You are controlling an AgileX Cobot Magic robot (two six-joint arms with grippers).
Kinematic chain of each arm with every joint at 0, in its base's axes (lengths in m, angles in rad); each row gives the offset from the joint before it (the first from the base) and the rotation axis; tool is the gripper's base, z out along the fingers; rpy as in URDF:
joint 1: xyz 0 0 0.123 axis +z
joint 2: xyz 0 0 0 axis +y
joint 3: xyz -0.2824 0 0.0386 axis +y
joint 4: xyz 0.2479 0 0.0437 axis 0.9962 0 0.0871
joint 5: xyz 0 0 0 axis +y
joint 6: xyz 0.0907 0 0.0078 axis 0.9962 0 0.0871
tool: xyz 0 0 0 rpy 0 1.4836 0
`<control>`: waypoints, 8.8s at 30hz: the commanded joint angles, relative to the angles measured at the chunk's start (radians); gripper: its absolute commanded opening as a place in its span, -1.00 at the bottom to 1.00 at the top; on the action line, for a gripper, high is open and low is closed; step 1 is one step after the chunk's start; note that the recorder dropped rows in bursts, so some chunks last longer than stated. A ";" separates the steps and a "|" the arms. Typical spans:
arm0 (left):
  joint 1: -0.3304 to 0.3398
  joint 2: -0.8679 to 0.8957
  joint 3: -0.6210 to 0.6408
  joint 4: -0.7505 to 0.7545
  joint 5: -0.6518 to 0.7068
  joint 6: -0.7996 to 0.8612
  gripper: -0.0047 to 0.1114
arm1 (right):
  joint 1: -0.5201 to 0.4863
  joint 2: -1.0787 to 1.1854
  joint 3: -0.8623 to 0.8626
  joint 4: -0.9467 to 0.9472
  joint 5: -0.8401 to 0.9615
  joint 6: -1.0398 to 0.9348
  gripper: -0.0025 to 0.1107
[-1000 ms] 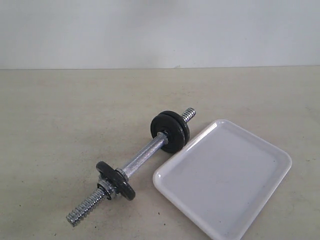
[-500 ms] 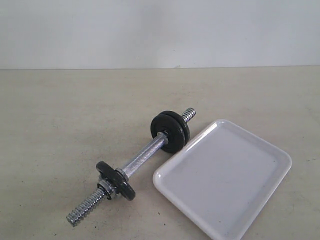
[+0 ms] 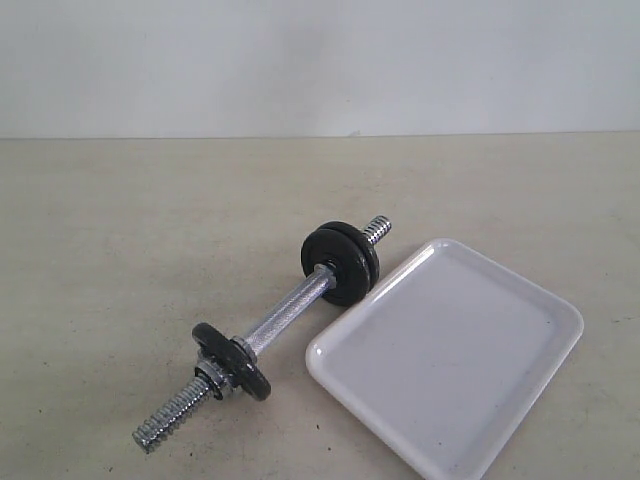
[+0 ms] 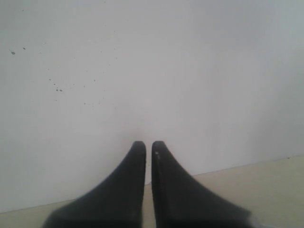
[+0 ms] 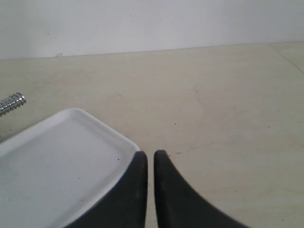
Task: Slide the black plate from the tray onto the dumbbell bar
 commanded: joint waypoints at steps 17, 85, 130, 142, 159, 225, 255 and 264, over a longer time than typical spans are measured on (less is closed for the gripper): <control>0.002 -0.007 0.004 -0.010 -0.005 -0.012 -0.84 | -0.005 -0.003 -0.001 -0.001 0.002 -0.028 -0.89; 0.002 -0.007 0.004 0.007 -0.005 -0.007 -0.84 | -0.003 -0.003 -0.001 0.159 0.007 -0.255 -0.89; 0.002 -0.007 0.006 -1.755 0.160 1.867 -0.84 | -0.003 -0.003 -0.001 0.159 0.007 -0.255 -0.89; 0.100 -0.031 0.150 -1.743 0.095 1.852 -0.84 | -0.003 -0.003 -0.001 0.159 0.007 -0.255 -0.89; 0.327 -0.031 0.179 -1.745 0.310 1.836 -0.84 | -0.003 -0.003 -0.001 0.159 0.007 -0.255 -0.89; 0.389 -0.031 0.179 -1.741 0.306 1.836 -0.84 | -0.014 -0.003 -0.001 0.174 0.002 -0.255 -0.89; 0.389 -0.031 0.179 -1.741 0.304 1.836 -0.84 | -0.014 -0.003 -0.001 0.174 0.002 -0.247 -0.89; 0.389 -0.031 0.179 -1.741 0.304 1.836 -0.84 | -0.014 -0.003 -0.001 0.174 0.002 -0.247 -0.89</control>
